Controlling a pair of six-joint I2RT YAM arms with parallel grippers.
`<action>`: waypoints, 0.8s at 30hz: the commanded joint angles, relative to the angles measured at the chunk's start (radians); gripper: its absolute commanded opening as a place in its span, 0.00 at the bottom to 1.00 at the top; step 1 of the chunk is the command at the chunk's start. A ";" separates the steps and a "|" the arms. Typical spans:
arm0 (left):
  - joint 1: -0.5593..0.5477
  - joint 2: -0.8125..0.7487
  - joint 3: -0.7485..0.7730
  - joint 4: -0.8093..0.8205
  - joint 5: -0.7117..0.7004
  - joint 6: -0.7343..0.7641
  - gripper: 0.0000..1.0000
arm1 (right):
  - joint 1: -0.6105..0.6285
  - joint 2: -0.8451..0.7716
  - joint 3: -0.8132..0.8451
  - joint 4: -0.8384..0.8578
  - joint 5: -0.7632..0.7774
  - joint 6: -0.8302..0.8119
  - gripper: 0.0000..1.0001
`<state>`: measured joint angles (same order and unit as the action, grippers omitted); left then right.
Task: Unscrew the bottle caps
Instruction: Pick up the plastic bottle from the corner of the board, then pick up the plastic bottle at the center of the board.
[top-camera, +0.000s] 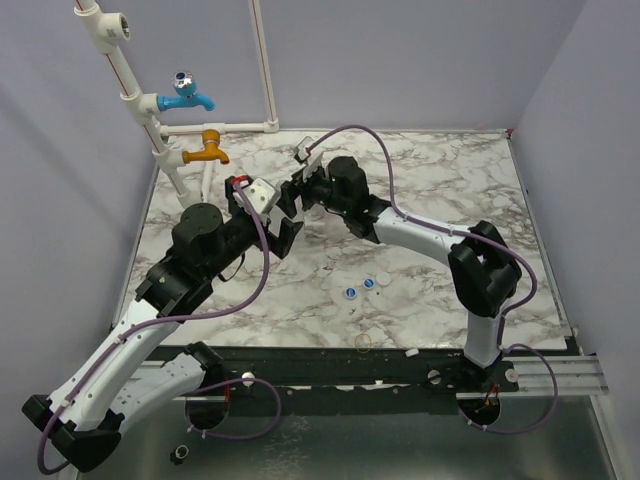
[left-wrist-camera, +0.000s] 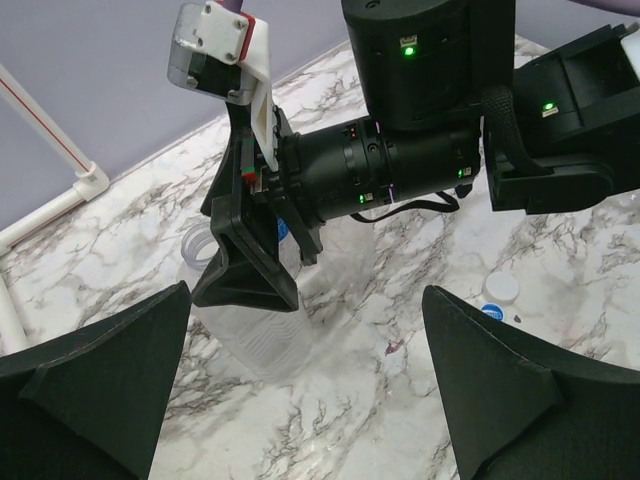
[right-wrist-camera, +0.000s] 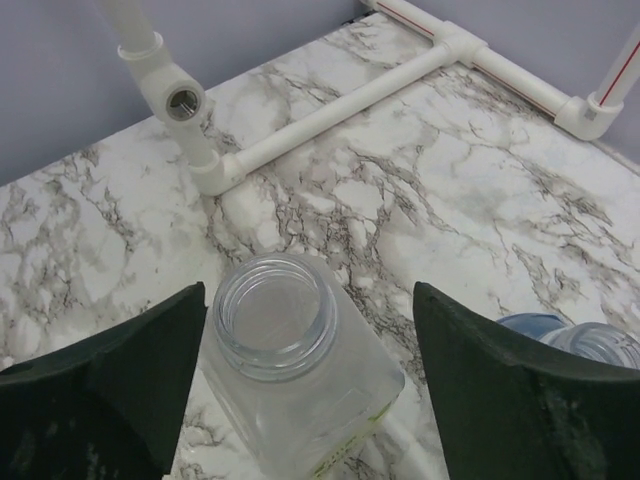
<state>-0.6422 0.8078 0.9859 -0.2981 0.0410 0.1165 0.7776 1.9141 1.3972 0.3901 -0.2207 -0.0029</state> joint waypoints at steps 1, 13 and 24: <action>0.007 0.007 0.003 0.019 0.026 -0.010 0.98 | 0.001 -0.085 0.019 -0.050 0.035 0.000 0.90; 0.009 0.032 0.024 0.013 0.084 -0.039 0.99 | -0.059 -0.414 0.016 -0.446 0.381 0.155 1.00; 0.009 0.085 0.036 0.017 0.135 -0.025 0.99 | -0.596 -0.603 -0.340 -0.842 0.457 0.476 1.00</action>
<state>-0.6403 0.8764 0.9867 -0.2901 0.1272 0.0937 0.2058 1.2980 1.1469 -0.2287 0.1707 0.3664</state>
